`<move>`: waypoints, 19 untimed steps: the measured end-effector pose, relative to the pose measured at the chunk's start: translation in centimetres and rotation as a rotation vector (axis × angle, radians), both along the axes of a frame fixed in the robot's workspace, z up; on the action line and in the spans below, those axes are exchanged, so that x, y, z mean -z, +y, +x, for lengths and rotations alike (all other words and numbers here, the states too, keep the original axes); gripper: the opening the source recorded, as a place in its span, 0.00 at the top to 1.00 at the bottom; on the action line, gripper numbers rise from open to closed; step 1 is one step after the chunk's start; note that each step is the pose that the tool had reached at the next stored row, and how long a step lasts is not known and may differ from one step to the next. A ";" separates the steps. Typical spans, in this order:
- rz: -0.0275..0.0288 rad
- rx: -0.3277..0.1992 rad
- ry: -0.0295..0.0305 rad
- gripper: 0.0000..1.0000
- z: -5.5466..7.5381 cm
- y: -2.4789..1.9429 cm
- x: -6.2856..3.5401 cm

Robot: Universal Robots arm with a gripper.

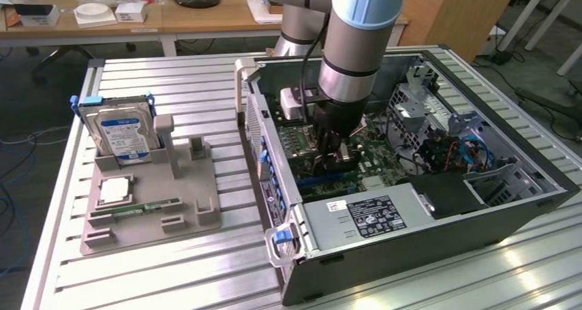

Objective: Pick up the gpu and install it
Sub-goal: 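Insert the gpu into the slot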

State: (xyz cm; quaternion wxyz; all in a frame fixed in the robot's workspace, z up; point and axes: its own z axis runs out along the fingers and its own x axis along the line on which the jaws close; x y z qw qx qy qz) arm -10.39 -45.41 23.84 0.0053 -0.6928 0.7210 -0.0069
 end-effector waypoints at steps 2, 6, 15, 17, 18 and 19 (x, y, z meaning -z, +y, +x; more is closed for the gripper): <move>0.0000 0.000 0.0000 0.72 0.0 0.00 0.08; -0.0002 0.000 0.0002 0.72 0.0 0.00 0.12; 0.0003 0.000 -0.0001 0.72 0.0 -0.05 0.14; 0.0001 0.000 0.0000 0.72 0.0 -0.11 0.13; 0.0001 0.000 -0.0001 0.72 0.0 -0.12 0.13; 0.0001 0.000 0.0000 0.72 0.0 -0.12 0.13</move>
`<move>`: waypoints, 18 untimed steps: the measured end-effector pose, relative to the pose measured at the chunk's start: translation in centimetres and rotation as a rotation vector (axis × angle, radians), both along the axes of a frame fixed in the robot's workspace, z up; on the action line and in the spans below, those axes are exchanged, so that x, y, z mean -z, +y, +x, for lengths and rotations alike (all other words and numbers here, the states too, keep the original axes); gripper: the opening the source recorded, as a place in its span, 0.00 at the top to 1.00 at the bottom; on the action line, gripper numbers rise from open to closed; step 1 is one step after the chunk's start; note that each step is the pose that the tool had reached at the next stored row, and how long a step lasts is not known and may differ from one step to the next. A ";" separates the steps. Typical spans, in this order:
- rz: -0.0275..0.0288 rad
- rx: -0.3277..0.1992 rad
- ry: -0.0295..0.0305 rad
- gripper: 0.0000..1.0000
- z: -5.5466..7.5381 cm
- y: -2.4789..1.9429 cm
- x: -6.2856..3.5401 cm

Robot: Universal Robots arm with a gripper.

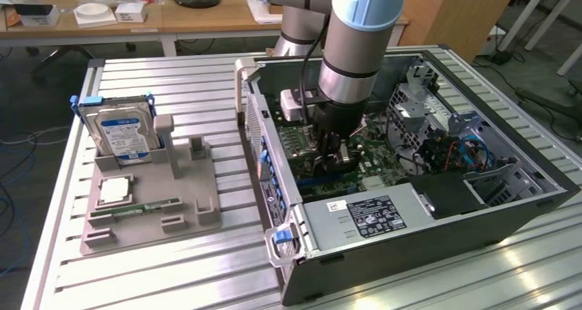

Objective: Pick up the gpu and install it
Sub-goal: 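Insert the gpu into the slot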

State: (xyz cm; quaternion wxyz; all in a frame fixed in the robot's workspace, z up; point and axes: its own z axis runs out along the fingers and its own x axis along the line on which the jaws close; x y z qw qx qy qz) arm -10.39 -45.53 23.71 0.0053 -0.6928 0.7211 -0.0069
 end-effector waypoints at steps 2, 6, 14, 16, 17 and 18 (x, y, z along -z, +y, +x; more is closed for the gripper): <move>-0.0001 0.000 0.0001 0.72 0.0 -0.01 0.00; -0.0001 0.000 0.0001 0.72 0.0 -0.01 0.14; 0.0000 0.000 0.0001 0.72 0.0 -0.01 0.22; 0.0000 0.000 0.0001 0.72 0.0 -0.01 0.22; 0.0001 0.000 0.0001 0.72 0.0 0.00 0.25; 0.0002 0.000 0.0000 0.72 0.0 0.01 0.28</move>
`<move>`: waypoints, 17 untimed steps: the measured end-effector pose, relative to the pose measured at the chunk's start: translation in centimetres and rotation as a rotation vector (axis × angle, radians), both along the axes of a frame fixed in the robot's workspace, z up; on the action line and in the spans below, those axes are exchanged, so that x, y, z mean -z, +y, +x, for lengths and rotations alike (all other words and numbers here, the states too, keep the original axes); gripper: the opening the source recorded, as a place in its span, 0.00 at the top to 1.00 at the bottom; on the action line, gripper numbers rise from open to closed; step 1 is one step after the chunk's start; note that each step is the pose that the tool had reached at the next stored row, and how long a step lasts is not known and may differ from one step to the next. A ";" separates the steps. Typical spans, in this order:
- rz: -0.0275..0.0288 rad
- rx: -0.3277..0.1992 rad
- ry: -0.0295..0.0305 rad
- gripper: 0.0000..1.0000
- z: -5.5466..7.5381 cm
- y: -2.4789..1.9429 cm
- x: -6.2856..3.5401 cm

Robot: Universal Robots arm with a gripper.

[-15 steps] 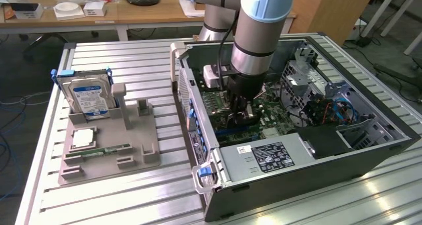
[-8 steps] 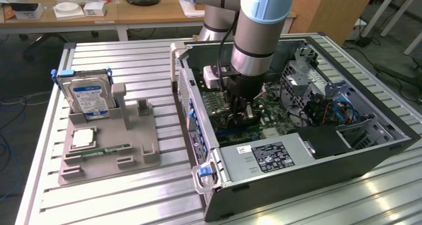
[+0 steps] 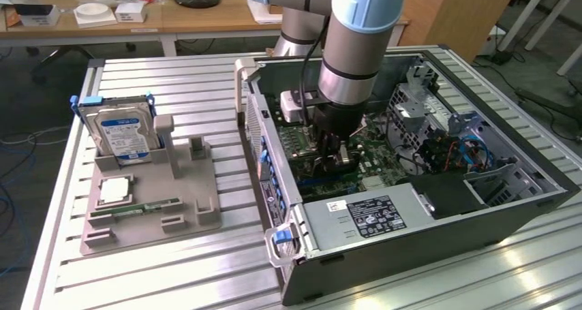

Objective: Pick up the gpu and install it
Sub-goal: 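Insert the gpu into the slot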

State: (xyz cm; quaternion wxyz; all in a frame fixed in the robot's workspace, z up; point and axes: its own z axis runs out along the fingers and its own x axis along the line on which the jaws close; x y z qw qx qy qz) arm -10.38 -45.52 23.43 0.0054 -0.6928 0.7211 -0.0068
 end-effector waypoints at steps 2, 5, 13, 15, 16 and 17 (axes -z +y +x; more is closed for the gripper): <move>-0.0002 0.000 0.0001 0.72 0.0 0.02 0.02; -0.0003 0.000 0.0001 0.72 0.0 0.02 0.02; -0.0005 0.000 0.0001 0.72 0.0 0.09 0.14; -0.0003 0.000 0.0002 0.72 0.0 0.08 0.29; -0.0004 0.000 0.0003 0.72 0.0 0.08 0.30; -0.0005 0.000 0.0004 0.72 0.0 0.08 0.30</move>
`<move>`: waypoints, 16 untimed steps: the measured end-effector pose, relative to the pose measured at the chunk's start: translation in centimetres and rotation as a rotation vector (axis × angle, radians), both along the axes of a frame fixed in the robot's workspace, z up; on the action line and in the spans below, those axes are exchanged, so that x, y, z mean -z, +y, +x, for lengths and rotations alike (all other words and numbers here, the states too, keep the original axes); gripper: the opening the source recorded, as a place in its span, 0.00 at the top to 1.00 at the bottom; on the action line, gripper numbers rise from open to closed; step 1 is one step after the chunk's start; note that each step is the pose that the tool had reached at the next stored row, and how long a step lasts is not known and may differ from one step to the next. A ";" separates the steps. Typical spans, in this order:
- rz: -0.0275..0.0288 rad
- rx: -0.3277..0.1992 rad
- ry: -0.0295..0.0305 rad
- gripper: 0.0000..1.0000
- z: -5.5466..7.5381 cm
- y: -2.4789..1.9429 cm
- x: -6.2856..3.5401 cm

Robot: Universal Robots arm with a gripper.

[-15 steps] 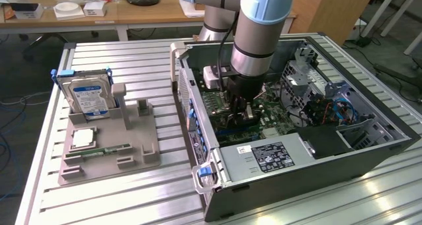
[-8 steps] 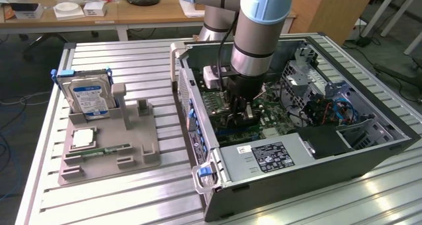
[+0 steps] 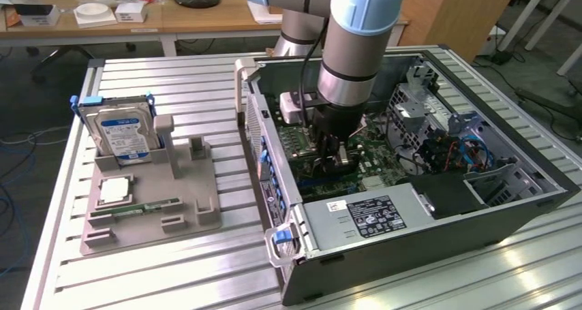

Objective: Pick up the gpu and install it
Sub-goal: 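Insert the gpu into the slot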

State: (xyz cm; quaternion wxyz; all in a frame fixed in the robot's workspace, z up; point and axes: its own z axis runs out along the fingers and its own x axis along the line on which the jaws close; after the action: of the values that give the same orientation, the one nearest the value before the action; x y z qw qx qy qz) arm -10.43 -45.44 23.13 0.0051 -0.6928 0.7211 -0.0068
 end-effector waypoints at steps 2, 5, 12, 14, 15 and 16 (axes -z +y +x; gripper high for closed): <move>0.0001 0.000 0.0000 0.72 0.0 0.00 0.01; 0.0003 0.000 -0.0002 0.72 0.0 0.00 0.02; 0.0003 0.000 -0.0004 0.72 -0.2 0.00 0.02; 0.0003 0.000 -0.0004 0.72 -0.2 0.00 0.02; 0.0001 0.000 -0.0003 0.72 -0.2 0.00 0.05; -0.0005 0.000 0.0000 0.72 -0.2 -0.01 0.18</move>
State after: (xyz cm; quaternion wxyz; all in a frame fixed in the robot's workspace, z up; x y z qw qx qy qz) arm -10.63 -45.45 22.95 0.0049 -0.6928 0.7211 -0.0070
